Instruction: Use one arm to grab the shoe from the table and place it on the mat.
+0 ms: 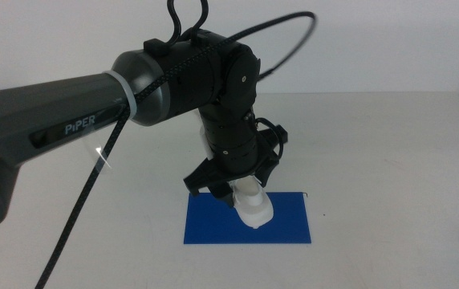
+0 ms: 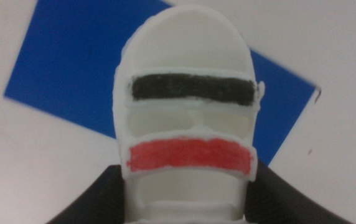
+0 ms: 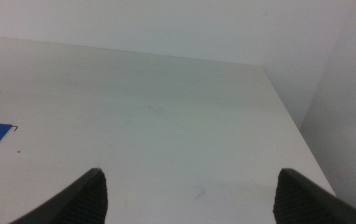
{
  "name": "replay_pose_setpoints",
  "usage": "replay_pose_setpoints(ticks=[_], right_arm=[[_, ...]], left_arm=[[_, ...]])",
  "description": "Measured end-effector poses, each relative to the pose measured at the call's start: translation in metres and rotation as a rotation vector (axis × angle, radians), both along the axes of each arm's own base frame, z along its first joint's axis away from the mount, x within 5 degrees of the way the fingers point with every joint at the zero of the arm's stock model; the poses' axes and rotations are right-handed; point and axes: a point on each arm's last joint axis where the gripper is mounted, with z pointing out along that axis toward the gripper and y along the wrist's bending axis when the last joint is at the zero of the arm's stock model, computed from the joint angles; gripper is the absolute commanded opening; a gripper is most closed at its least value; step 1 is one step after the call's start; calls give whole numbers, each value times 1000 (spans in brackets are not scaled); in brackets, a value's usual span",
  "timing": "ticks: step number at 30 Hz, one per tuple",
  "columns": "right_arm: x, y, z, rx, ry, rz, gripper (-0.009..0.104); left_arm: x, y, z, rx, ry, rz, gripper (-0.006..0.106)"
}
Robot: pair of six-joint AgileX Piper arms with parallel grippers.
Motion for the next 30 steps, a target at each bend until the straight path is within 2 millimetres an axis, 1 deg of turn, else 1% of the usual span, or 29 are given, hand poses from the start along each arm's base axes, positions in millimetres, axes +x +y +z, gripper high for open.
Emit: replay_pose_setpoints(ticks=[8,15,16,19,26,30], right_arm=[[0,0,0,0,0,0,78],[0,0,0,0,0,0,78],[0,0,0,0,0,0,78],[0,0,0,0,0,0,78],[0,0,0,0,0,0,78],[0,0,0,0,0,0,78]], left_arm=[[1,0,0,-70,65,379,-2],[1,0,0,-154,152,802,-2],[1,0,-1,-160,163,840,-2],[3,-3,-10,-153,186,887,-2],[10,-8,-41,-89,216,897,-2],[13,-10,-55,-74,217,898,-2]])
